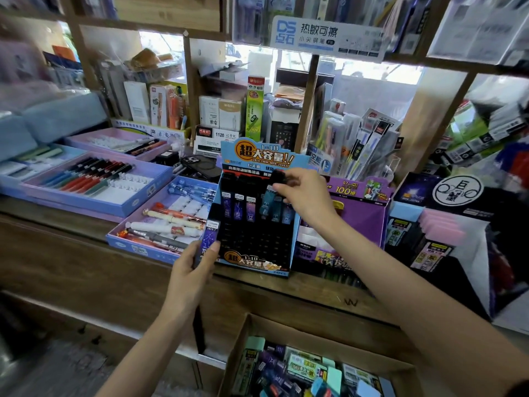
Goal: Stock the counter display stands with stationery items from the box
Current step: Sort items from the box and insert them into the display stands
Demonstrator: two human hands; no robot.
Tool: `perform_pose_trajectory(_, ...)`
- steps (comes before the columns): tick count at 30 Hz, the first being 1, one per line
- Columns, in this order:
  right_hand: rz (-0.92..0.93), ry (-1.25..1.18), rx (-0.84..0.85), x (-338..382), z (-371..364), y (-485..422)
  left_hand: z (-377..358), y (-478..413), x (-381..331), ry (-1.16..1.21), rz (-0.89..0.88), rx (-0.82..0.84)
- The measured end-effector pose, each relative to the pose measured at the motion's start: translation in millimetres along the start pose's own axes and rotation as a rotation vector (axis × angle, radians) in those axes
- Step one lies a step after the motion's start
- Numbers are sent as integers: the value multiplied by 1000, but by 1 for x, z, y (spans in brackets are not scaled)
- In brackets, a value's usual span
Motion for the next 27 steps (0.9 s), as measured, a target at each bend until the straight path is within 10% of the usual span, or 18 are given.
perform_pose_trajectory(21,-64,345,213,-8,-28,-2,-31,2,-27,-60,-215,139)
perform_pose_trajectory(27,-102,-343,259,21,-18,33,-56,0,-52,-128,-285,231)
Point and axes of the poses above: each hand's wrist, its own y-axis away from the middle knuckle, its own z-axis out of the back of the hand, x = y × z, the point moved 8 cm from there along -y, towards the middle knuckle, and after that the axes turned 6 degrees about z, right-handed, at the moved point
